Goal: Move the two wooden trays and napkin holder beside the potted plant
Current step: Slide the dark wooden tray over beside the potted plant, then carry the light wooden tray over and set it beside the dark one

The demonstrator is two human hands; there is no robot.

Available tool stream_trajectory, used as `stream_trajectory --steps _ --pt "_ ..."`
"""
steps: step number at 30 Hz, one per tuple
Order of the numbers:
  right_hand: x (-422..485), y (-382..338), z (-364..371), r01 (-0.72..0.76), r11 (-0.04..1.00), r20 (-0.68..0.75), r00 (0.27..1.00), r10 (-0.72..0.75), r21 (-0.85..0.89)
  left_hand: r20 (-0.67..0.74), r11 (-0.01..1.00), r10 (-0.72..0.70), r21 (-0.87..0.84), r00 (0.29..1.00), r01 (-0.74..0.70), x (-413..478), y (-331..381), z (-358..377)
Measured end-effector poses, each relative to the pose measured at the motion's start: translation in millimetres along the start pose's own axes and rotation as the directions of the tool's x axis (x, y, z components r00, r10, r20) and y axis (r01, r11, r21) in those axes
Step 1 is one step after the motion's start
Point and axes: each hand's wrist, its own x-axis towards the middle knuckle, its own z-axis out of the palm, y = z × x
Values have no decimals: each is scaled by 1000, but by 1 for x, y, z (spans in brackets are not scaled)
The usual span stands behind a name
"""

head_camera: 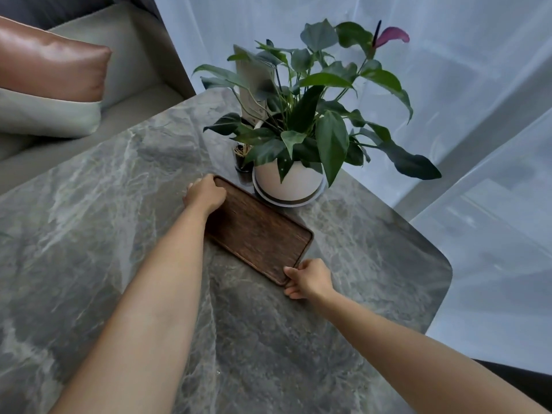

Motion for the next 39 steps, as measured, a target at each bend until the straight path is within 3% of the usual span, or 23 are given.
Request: stream_trajectory --steps 14,20,24,29,36,39 --pt "8 -6 -1 52 989 60 997 -44 -137 -13 998 53 -21 999 -53 16 12 12" --pt "6 -7 -2 66 975 61 997 -55 -212 73 992 77 -103 994 -69 13 2 12" --pt "-2 -10 -2 126 939 43 992 -118 -319 -1 986 168 14 986 -168 1 -10 13" --pt "-23 -26 0 288 713 19 933 -360 -639 -61 952 234 216 970 -216 -26 -50 2" --pt "-55 -63 44 485 422 185 794 -579 -766 -229 921 258 351 939 -168 -77 -123 -41" --pt "-74 -77 73 544 247 271 699 -661 -802 -283 912 243 392 928 -119 -106 -158 -64"
